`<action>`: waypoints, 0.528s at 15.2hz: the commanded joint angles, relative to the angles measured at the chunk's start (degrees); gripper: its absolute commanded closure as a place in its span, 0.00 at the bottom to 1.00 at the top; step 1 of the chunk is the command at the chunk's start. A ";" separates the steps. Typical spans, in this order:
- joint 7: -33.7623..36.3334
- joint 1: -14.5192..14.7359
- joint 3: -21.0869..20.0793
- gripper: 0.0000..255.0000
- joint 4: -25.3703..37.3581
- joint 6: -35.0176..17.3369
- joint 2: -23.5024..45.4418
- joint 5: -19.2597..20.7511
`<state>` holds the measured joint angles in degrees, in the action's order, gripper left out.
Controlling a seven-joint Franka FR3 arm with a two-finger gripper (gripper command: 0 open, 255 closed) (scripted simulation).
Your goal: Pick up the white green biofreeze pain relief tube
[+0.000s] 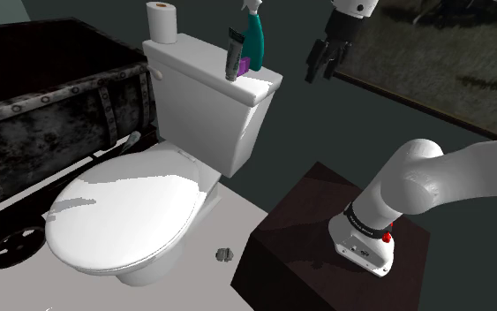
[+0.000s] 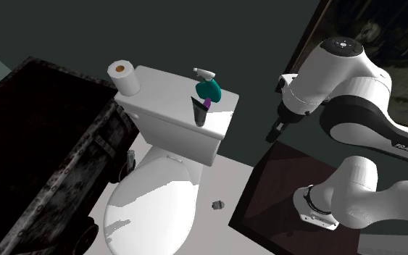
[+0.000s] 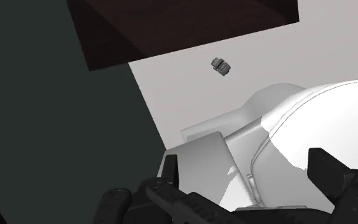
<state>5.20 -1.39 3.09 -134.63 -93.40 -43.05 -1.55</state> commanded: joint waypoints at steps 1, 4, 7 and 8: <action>0.00 0.00 0.00 0.00 0.00 0.00 0.00 0.00; 2.34 0.11 -1.51 0.00 3.60 -3.64 5.47 -0.37; 4.68 0.08 -2.92 0.00 7.79 -6.71 10.99 -0.36; 5.47 0.03 -3.37 0.00 9.32 -7.60 12.83 -0.28</action>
<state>9.94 -1.30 0.12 -127.12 -99.75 -32.65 -1.91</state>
